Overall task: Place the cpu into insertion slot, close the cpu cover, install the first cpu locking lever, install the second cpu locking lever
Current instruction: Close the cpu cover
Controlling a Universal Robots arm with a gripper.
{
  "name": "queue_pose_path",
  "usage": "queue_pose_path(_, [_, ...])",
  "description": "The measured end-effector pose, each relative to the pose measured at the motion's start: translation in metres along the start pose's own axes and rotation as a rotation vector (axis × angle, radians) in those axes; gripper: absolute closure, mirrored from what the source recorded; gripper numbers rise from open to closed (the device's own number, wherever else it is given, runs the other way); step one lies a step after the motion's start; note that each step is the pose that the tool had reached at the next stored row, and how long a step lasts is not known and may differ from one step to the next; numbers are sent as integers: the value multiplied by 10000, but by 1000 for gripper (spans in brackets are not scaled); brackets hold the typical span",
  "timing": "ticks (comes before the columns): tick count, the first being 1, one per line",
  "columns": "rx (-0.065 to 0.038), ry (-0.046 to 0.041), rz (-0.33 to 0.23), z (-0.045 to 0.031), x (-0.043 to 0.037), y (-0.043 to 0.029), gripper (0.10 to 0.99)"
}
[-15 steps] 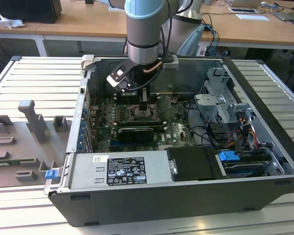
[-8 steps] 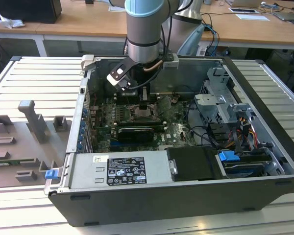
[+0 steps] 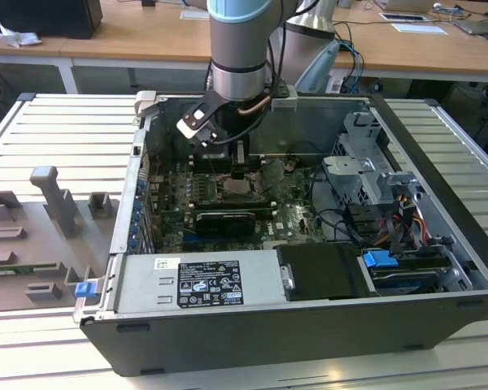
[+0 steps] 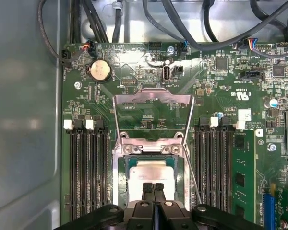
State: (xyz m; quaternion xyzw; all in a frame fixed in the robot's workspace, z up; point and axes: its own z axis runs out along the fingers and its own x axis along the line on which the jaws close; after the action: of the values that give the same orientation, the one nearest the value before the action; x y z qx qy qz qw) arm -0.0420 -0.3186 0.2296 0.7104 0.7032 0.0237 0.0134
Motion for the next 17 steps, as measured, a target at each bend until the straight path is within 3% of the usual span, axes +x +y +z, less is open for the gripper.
queue_pose_path(6, [0,-18,6,-139,2,8,980])
queue_pose_path(9, [-1,-18,13,-139,2,15,980])
queue_pose_path(17, [3,-19,15,-130,3,182,980])
